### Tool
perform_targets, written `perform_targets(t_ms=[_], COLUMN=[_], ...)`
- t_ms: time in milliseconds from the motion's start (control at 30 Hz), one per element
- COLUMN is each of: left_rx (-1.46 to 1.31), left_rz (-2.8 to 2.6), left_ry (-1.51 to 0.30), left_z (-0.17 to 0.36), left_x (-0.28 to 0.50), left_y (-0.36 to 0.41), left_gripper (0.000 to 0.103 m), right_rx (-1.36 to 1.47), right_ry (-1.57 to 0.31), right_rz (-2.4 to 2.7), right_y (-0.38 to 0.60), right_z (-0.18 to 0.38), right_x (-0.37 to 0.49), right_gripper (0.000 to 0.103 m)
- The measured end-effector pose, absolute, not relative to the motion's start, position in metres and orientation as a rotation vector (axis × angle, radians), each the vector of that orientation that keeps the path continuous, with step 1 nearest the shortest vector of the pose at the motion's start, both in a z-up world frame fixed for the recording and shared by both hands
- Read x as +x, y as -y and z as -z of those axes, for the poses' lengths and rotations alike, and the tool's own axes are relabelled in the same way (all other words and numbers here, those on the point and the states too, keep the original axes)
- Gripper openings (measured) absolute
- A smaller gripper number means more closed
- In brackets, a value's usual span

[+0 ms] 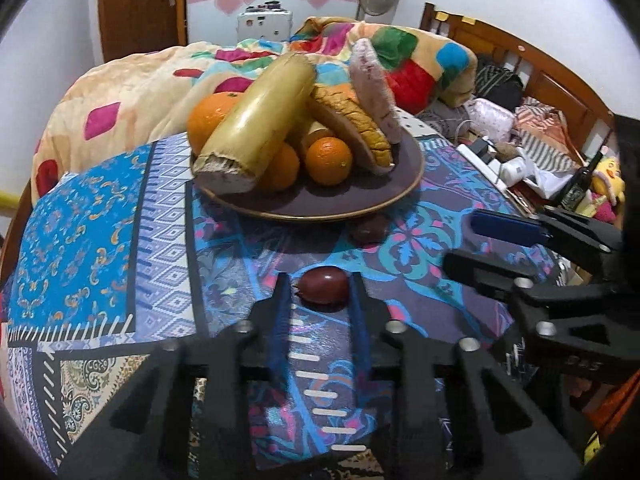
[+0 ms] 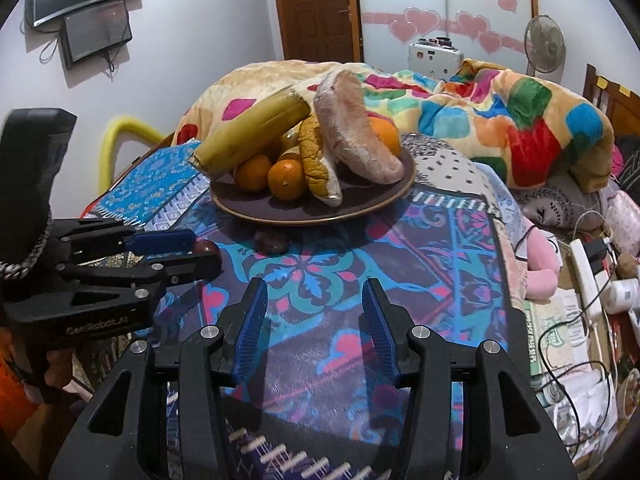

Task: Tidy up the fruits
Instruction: 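Move the left gripper to the dark red plum and grasp it, then carry the plum onto the plate and open the left gripper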

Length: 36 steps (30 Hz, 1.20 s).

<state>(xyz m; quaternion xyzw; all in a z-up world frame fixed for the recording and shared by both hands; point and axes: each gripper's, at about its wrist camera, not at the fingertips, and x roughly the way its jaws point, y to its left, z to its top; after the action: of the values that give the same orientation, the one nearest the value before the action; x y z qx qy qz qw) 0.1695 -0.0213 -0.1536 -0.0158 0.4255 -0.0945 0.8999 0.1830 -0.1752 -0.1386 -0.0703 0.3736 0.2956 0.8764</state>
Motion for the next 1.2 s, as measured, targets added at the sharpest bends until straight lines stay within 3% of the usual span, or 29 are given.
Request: perform_targets(t_ms=[467, 533, 700, 1200], left_rx=[-0.091, -0.094, -0.105, -0.086], left_rz=[0.155, 0.154, 0.152, 0.185], left_ry=[-0.842, -0.840, -0.835, -0.781], left_z=[0.146, 0.146, 0.144, 0.116], left_x=[0.155, 0.154, 0.153, 0.165], left_y=[-0.020, -0.024, -0.027, -0.003], left_gripper=[0.027, 0.026, 0.026, 0.027], right_rx=[-0.177, -0.190, -0.211, -0.163], right_ry=[-0.856, -0.847, -0.829, -0.757], right_rz=[-0.672, -0.657, -0.648, -0.633], right_y=[0.135, 0.131, 0.128, 0.163], right_z=[0.148, 0.150, 0.149, 0.122], right_x=[0.209, 0.208, 0.203, 0.192], right_gripper=[0.046, 0.043, 0.020, 0.018])
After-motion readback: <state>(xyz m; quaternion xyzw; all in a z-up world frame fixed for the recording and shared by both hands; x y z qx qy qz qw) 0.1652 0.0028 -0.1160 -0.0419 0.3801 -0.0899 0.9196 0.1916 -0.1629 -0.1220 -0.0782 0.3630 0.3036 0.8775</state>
